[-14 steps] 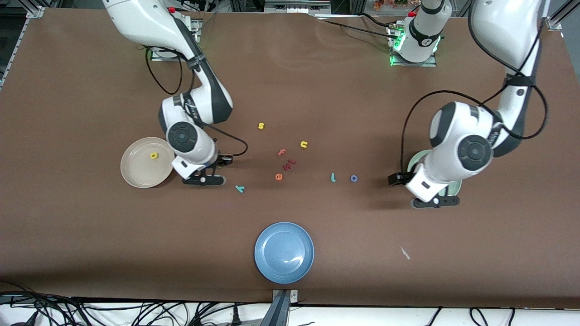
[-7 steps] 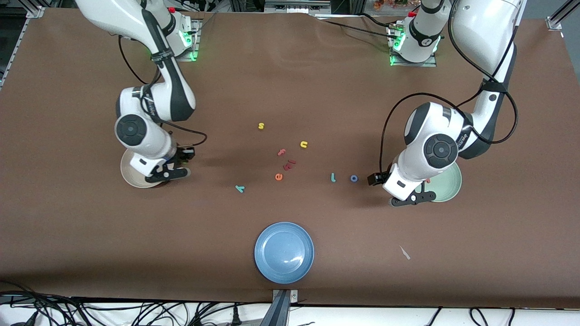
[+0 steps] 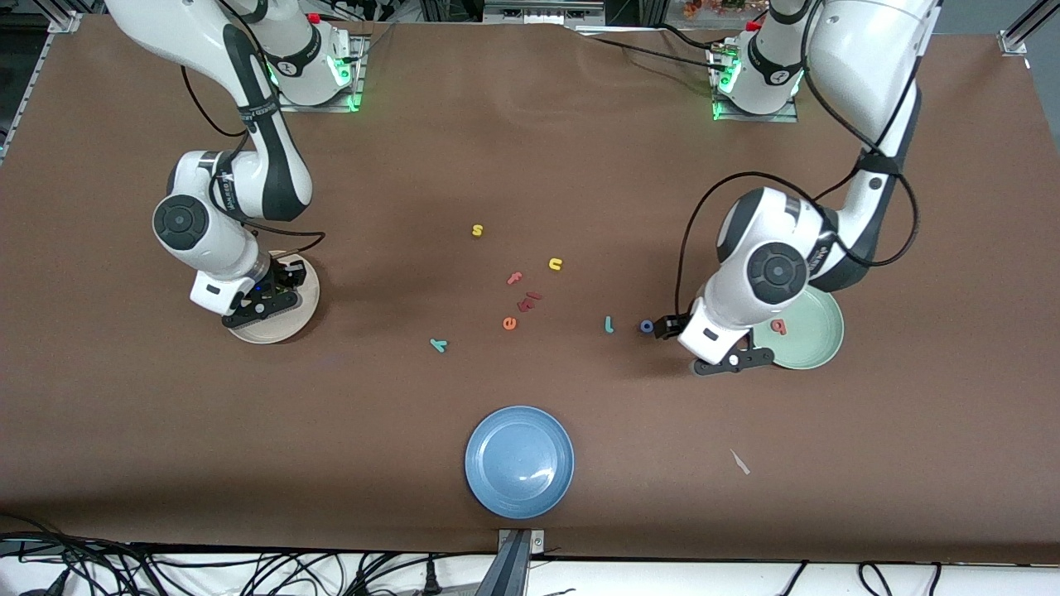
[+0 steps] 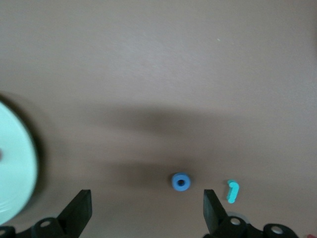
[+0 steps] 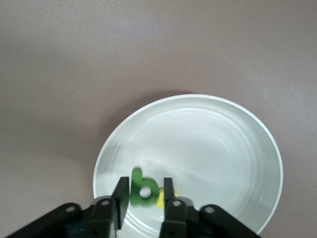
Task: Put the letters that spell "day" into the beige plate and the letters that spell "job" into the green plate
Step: 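Place the green b on the cream plate while the left gripper releases pink b, then grasp the blue o with the left gripper while the right gripper reaches teal y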
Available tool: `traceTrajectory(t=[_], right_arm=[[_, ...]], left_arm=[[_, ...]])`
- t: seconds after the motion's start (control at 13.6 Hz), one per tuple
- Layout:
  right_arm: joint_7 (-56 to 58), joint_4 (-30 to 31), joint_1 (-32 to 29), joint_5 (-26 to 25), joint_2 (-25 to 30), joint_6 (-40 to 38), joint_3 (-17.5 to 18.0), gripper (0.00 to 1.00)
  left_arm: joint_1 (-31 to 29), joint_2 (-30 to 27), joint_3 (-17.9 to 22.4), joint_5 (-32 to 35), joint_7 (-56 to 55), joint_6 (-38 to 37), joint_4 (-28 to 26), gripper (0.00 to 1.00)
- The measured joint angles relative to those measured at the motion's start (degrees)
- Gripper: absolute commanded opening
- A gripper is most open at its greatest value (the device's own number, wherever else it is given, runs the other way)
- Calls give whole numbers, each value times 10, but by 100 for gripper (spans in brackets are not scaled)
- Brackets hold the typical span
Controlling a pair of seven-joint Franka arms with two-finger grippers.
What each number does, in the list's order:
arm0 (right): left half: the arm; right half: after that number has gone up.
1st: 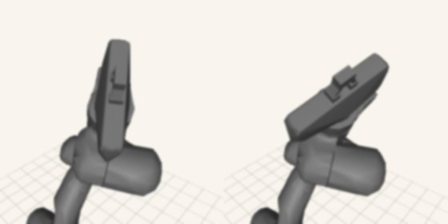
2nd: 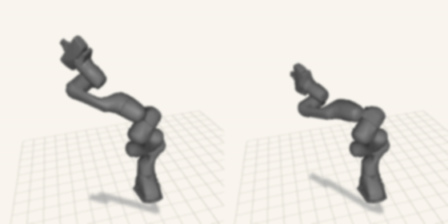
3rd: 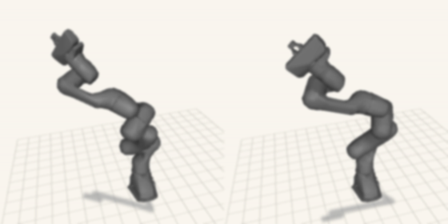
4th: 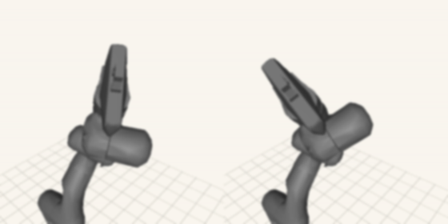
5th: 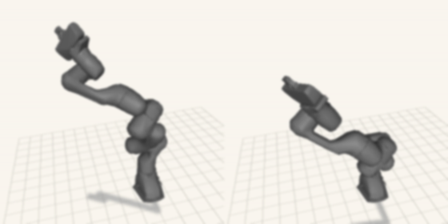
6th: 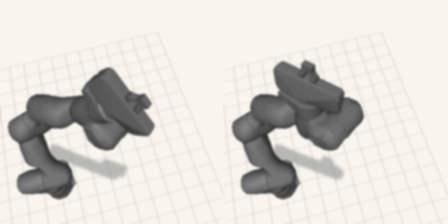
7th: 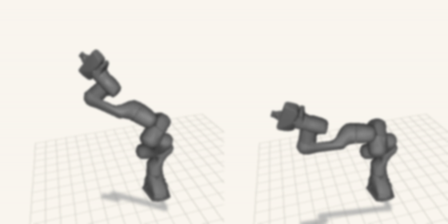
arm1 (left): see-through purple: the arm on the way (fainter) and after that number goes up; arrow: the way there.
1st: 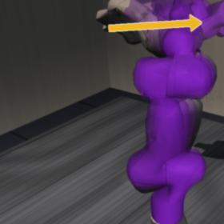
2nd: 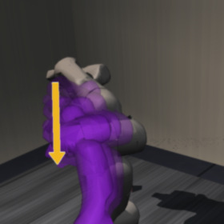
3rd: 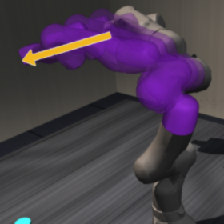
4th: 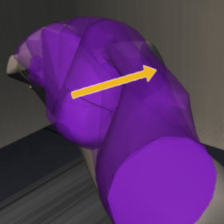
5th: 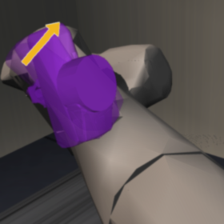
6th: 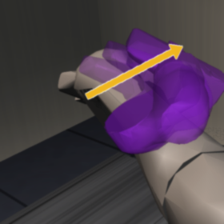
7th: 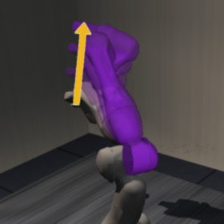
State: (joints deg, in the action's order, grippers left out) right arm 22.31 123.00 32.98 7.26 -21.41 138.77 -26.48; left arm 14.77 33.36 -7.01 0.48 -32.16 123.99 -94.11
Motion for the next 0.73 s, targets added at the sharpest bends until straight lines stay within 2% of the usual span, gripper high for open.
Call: traceTrajectory(t=[0.29,0.44,0.51,0.59,0.73], right_arm=[[4,-10,5,0,0,0,9,100],[5,-18,12,0,-1,0,18,100],[5,-24,15,0,-2,0,28,100],[5,-32,18,0,-4,-1,42,100],[3,-55,21,0,-14,-9,72,100]], left_arm=[[11,50,0,0,-21,32,-1,88],[14,63,-2,0,-24,32,-1,79],[18,66,-2,0,-29,33,-1,76],[20,68,-3,0,-36,32,-1,68],[24,69,-5,-18,-45,32,-2,67]])
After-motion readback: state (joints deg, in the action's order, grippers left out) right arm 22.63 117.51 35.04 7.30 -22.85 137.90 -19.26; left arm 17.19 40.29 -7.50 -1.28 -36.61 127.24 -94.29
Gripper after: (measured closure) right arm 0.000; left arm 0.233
